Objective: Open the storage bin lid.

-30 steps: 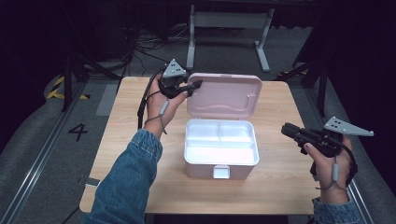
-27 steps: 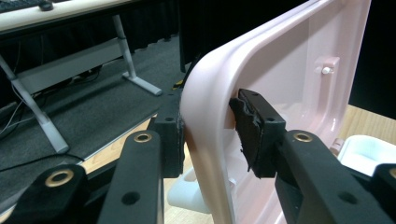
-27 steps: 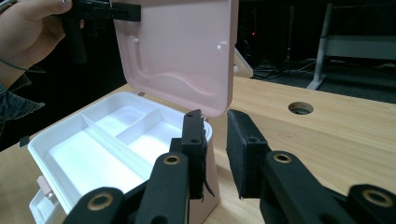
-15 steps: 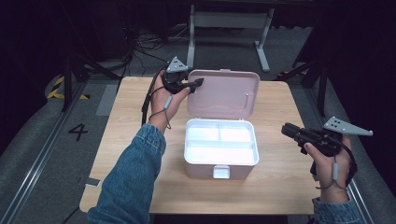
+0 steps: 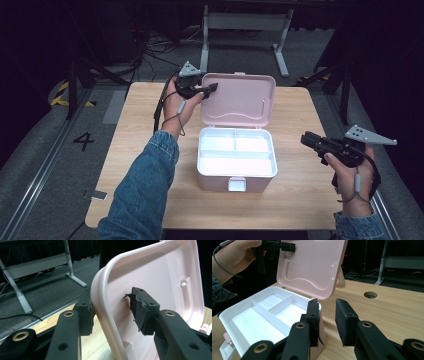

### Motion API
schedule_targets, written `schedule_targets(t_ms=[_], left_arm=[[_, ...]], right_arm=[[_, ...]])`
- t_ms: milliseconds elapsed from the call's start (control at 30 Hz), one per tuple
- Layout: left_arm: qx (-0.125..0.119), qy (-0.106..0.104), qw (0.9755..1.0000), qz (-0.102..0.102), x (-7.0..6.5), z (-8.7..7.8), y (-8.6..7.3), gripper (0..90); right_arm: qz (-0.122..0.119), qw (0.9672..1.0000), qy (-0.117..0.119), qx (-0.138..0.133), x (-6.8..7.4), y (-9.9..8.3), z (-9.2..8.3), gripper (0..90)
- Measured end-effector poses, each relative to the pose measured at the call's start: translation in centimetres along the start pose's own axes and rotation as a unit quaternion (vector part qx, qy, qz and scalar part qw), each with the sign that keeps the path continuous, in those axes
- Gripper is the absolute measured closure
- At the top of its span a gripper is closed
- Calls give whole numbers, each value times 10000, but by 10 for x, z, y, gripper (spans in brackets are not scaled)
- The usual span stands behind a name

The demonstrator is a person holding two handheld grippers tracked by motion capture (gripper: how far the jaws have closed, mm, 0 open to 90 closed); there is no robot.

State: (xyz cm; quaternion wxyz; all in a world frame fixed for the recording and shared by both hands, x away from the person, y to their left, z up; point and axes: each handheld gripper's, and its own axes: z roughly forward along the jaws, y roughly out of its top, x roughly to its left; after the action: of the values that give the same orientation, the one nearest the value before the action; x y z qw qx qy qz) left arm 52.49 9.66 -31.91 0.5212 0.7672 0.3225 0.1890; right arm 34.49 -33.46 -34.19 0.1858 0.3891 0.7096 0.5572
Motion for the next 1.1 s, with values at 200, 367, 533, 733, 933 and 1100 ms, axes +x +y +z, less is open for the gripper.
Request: schedule_targets(t_ms=[200, 367, 533, 733, 933, 1100], left_arm=[[2, -46, 10000, -79, 5, 5, -4, 554], [41, -2, 9999, -113, 8, 10, -7, 547], [235, 51, 9995, -184, 12, 15, -11, 543], [409, 73, 9987, -284, 19, 20, -17, 565], [526, 93, 9982, -279, 21, 27, -22, 537], [627, -9, 9970, -447, 26, 33, -28, 528]], right_arm=[[-8, 10000, -17, -4, -1, -1, 1, 731], [-1, 10000, -28, 20, -2, -1, 2, 727], [11, 10000, -31, 42, -3, -2, 2, 724], [41, 10000, -38, 68, -5, -3, 3, 724], [44, 10000, -25, 61, -6, -4, 4, 718], [84, 9999, -32, 94, -7, -6, 3, 716]])
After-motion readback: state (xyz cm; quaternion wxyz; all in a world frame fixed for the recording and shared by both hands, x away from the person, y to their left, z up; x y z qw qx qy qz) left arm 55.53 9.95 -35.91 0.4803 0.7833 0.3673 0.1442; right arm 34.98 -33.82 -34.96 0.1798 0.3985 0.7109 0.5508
